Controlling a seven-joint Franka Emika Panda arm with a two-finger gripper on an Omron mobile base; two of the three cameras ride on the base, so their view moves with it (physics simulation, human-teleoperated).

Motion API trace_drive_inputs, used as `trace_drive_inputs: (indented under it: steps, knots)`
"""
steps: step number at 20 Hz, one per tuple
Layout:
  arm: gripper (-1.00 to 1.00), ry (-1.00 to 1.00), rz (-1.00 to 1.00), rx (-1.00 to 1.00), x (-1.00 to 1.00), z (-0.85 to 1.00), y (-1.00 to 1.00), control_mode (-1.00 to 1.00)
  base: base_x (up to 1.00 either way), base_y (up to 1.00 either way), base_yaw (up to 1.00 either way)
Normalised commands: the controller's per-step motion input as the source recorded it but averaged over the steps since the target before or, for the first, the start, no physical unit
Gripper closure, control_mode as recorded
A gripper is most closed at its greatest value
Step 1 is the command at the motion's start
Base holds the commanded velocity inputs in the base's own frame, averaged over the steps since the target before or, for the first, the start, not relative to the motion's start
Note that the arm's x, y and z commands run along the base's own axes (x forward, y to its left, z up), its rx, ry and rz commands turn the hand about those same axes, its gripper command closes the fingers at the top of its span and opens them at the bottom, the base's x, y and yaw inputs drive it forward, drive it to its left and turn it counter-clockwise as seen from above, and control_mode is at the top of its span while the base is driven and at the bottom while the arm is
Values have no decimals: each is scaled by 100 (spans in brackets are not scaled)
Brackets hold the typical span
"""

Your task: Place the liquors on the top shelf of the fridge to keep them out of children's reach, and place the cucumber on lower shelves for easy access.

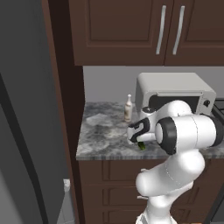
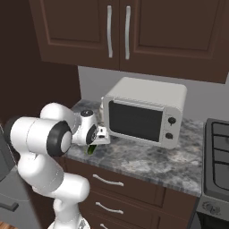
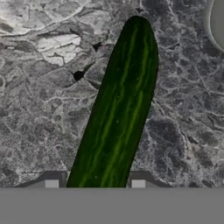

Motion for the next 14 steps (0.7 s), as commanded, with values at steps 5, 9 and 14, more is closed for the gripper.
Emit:
trace_drive_inputs:
  steps: [5, 9, 14]
  knots:
    - [100, -23, 1, 4, -22, 12, -29, -100, 0, 0, 0]
    - [100, -26, 0, 1, -36, 39, -3, -100, 0, 0, 0]
    - [100, -29, 0, 0, -37, 56, 0, -100, 0, 0, 0]
